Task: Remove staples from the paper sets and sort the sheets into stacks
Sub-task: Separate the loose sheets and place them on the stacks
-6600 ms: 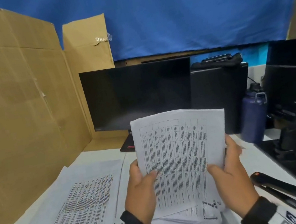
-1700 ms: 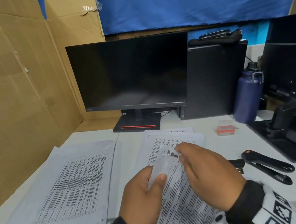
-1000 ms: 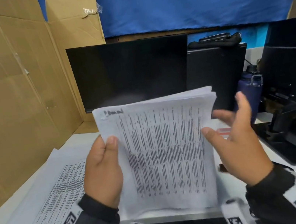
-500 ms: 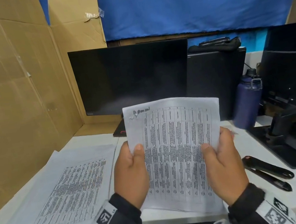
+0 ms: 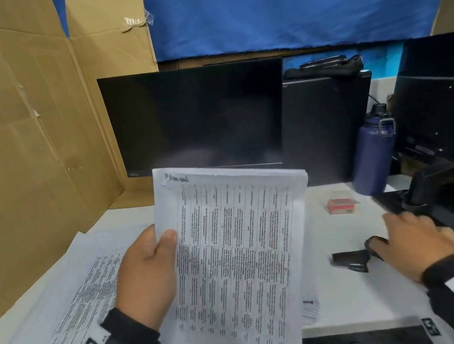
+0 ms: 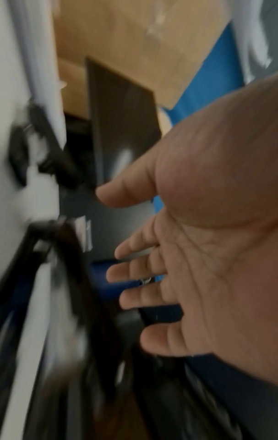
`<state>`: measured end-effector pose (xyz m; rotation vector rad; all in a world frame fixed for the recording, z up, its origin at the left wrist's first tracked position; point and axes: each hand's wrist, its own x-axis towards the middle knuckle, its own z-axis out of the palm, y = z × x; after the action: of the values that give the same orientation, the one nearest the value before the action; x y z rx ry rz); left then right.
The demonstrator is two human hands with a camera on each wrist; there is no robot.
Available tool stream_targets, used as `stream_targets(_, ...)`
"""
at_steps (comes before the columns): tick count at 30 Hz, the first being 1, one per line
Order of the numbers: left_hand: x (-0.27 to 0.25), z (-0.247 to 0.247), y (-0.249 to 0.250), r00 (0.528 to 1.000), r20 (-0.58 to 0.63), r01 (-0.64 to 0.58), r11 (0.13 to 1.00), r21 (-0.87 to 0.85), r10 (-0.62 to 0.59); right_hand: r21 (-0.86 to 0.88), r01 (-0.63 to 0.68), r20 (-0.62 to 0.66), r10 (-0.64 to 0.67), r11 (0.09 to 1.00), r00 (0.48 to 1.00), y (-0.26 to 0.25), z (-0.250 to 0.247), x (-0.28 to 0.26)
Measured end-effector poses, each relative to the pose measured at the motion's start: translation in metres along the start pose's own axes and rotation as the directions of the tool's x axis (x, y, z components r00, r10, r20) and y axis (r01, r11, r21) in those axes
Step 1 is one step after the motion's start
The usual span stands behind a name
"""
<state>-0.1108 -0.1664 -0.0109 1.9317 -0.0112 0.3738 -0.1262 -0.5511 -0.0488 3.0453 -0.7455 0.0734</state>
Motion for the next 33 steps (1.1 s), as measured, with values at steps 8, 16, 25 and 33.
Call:
stream_targets(8, -0.013, 0.010, -0.017, 0.981, 0.193, -0.050, 0.983, 0.176, 0.015, 0.180, -0.104, 0.116, 0.084, 0.978, 0.990, 0.032, 0.035, 0.015)
stream_targets(16, -0.031, 0.032, -0.028, 0.938, 0.329, -0.239, 0.886, 0.397, 0.106, 0.849, 0.323, -0.393, 0.093, 0.418, 0.915, -0.052, -0.036, -0.044)
stream_targets(25, -0.058, 0.047, -0.022, 0.917, 0.359, -0.346, 0.789, 0.508, 0.171, 0.906, 0.422, -0.418, 0.193, 0.020, 0.888, -0.140, -0.036, -0.103)
stream_targets(33, -0.065, 0.052, -0.020, 0.906, 0.392, -0.351, 0.804, 0.480, 0.161, 0.902, 0.430, -0.401, 0.293, -0.040, 0.868, -0.154, -0.023, -0.108)
